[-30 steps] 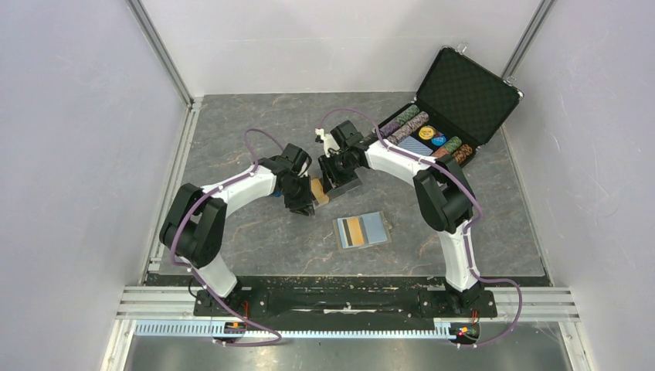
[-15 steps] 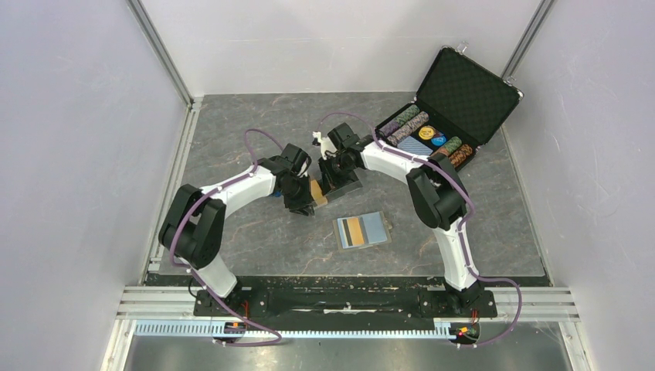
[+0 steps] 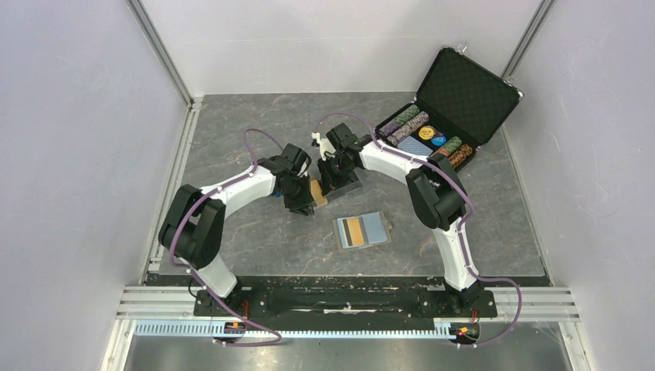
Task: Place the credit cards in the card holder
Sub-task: Pick up the credit card from the storage box.
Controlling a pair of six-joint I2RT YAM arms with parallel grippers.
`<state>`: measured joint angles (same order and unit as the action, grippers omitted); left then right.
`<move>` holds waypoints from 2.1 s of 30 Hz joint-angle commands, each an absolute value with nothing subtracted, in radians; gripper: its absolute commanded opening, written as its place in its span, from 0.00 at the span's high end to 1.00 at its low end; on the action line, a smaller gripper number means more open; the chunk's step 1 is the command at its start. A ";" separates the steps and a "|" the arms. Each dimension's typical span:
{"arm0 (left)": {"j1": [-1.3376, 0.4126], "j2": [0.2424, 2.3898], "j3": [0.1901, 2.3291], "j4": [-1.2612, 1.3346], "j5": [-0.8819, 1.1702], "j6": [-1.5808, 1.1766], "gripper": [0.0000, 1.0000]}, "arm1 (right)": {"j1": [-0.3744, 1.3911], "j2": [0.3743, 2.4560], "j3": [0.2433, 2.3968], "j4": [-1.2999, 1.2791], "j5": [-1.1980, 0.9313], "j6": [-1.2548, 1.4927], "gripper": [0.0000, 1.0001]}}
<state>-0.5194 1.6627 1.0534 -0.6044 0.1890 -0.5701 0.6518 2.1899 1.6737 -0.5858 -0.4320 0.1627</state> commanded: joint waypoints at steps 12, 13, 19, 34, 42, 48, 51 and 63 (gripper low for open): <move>-0.449 1.640 1.077 -0.554 0.241 -0.625 0.73 | 0.659 2.208 1.716 -0.588 -0.457 0.172 0.85; -0.440 1.641 1.084 -0.550 0.248 -0.626 0.73 | 0.660 2.207 1.717 -0.581 -0.471 0.175 0.88; -0.392 1.659 1.102 -0.516 0.297 -0.642 0.73 | 0.660 2.205 1.727 -0.554 -0.528 0.196 0.97; -0.373 1.717 1.135 -0.516 0.275 -0.632 0.69 | 0.660 2.146 1.733 -0.553 -0.530 0.209 0.90; -0.373 1.727 1.137 -0.537 0.247 -0.616 0.69 | 0.664 2.137 1.724 -0.493 -0.612 0.240 0.87; -0.373 1.735 1.137 -0.544 0.239 -0.610 0.70 | 0.666 2.127 1.725 -0.463 -0.643 0.279 1.00; -0.374 1.746 1.141 -0.551 0.232 -0.603 0.70 | 0.667 2.126 1.720 -0.455 -0.654 0.288 1.00; -0.373 1.750 1.147 -0.561 0.224 -0.593 0.70 | 0.671 2.171 1.682 -0.420 -0.682 0.314 0.85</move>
